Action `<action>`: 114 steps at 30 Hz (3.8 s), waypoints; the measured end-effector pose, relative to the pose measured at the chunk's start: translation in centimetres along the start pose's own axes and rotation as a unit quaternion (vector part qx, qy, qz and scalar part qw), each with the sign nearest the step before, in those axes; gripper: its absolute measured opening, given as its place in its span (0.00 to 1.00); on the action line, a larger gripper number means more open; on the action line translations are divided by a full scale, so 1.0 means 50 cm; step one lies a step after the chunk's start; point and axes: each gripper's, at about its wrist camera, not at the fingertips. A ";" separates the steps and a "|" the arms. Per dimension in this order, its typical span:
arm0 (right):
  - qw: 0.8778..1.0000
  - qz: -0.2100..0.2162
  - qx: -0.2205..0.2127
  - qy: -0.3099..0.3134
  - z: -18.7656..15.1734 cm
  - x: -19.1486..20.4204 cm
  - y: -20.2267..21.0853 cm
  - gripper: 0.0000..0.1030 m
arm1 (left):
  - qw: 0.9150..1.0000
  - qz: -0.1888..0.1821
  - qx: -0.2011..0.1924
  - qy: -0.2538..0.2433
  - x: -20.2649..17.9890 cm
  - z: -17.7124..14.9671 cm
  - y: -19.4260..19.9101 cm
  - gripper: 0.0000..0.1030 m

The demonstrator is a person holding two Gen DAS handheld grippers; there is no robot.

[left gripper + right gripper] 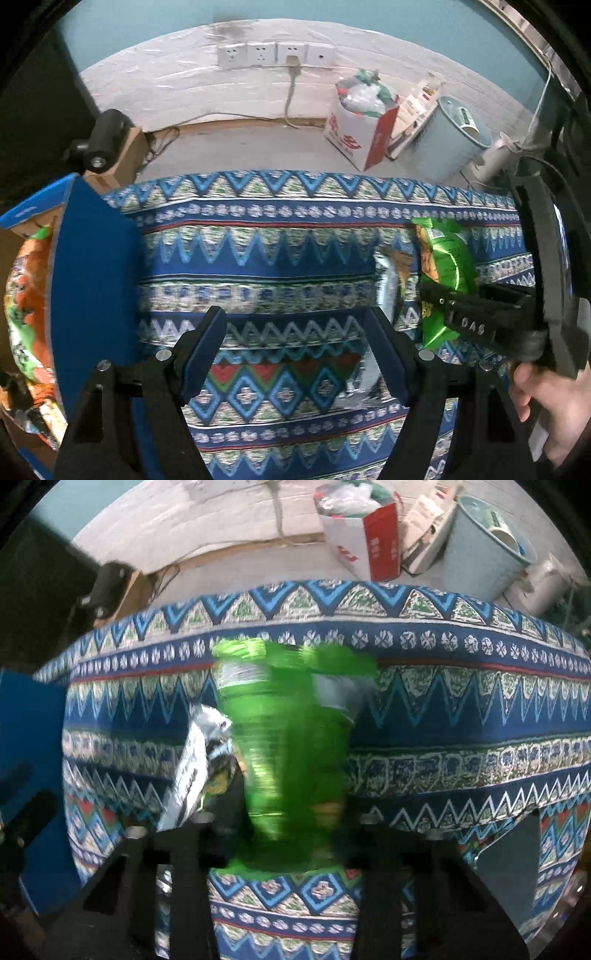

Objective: Organize snacks
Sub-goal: 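Grasp the silver foil packet with the left tool while the right tool grasps the green bag, then carry the silver packet over the box with the left tool while the right tool carries the green bag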

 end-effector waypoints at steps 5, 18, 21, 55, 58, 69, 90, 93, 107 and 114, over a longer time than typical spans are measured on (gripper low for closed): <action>0.998 -0.051 -0.022 0.030 -0.020 -0.009 0.019 0.27 | 0.999 -0.031 0.021 -0.001 -0.036 -0.001 -0.034 0.76; 0.998 -0.050 -0.046 0.003 -0.062 -0.085 0.084 0.27 | 0.997 -0.038 0.067 -0.011 -0.104 -0.014 -0.138 0.76; 0.998 -0.046 -0.049 0.001 -0.063 -0.085 0.090 0.27 | 0.997 -0.028 0.067 -0.019 -0.110 -0.017 -0.153 0.76; 0.986 -0.043 -0.132 0.093 -0.050 0.060 0.207 0.27 | 0.997 0.044 -0.006 -0.065 -0.039 -0.071 0.011 0.25; 0.984 -0.036 -0.141 0.103 -0.049 0.083 0.223 0.27 | 0.997 0.044 -0.018 -0.064 -0.030 -0.078 0.046 0.25; 0.975 -0.008 -0.168 0.144 -0.060 0.164 0.269 0.27 | 0.996 0.035 -0.055 -0.056 0.009 -0.083 0.149 0.25; 0.952 0.030 -0.198 0.234 -0.077 0.393 0.327 0.27 | 0.992 0.047 -0.118 -0.013 0.168 -0.137 0.298 0.26; 0.949 0.035 -0.198 0.243 -0.079 0.424 0.330 0.27 | 0.991 0.048 -0.125 -0.001 0.199 -0.147 0.317 0.26; 0.938 0.063 -0.185 0.285 -0.077 0.598 0.316 0.27 | 0.983 0.075 -0.141 0.086 0.376 -0.195 0.357 0.25; 0.933 0.074 -0.181 0.301 -0.081 0.672 0.309 0.27 | 0.981 0.072 -0.133 0.125 0.445 -0.224 0.352 0.25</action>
Point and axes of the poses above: each gripper's, at about its wrist camera, not at the fingertips, and y roughly against the way its jaws point, x to its left, z to its top, and after that the axes turned 8 degrees about -z, right-handed
